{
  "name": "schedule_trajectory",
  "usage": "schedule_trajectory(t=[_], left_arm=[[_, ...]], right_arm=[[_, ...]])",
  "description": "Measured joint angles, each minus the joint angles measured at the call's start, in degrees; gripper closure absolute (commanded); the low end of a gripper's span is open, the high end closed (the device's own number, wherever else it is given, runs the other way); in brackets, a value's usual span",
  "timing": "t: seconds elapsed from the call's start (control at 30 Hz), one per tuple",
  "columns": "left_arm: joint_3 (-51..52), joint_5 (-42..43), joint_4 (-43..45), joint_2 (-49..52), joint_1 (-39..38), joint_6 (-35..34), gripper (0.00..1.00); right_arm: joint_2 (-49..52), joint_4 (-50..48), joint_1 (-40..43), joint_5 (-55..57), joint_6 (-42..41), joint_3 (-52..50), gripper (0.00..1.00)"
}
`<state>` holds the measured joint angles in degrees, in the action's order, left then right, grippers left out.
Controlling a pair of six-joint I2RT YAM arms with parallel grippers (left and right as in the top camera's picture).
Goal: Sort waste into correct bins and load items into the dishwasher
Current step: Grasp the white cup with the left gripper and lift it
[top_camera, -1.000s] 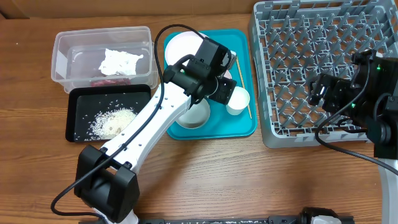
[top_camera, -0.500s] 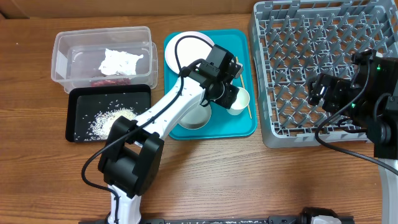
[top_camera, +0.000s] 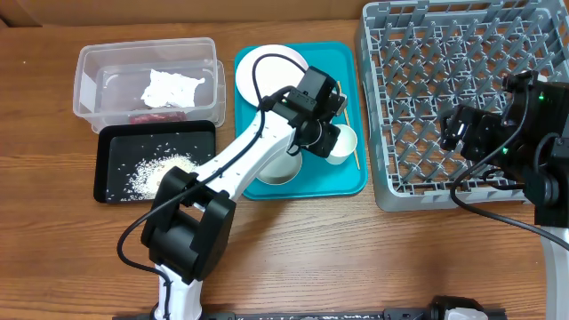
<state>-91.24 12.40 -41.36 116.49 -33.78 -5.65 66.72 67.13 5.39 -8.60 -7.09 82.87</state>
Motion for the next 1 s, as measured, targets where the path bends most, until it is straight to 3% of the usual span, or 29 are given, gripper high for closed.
schedule_trajectory(t=[0.2,0.53,0.63,0.73,1.0], left_arm=[[0.0,-0.81,-0.24,0.0,0.0,-0.2,0.87],[0.0,-1.05,-0.61,0.15,-0.39,-0.17,0.84],[-0.02,-1.05,-0.61,0.76,-0.66,-0.2,0.86],[-0.02,-1.03,-0.57,1.57,-0.74,-0.48,0.96],[-0.22,0.2,-1.75,1.77,-0.5,-1.92,0.96]], right_arm=[[0.0,0.11,0.0,0.02,0.0,0.0,0.0],[0.0,0.66,0.0,0.02,0.0,0.0,0.0],[0.0,0.76,0.0,0.0,0.0,0.0,0.0],[0.0,0.98,0.0,0.02,0.0,0.0,0.0],[0.0,1.03,0.0,0.02,0.0,0.0,0.0]])
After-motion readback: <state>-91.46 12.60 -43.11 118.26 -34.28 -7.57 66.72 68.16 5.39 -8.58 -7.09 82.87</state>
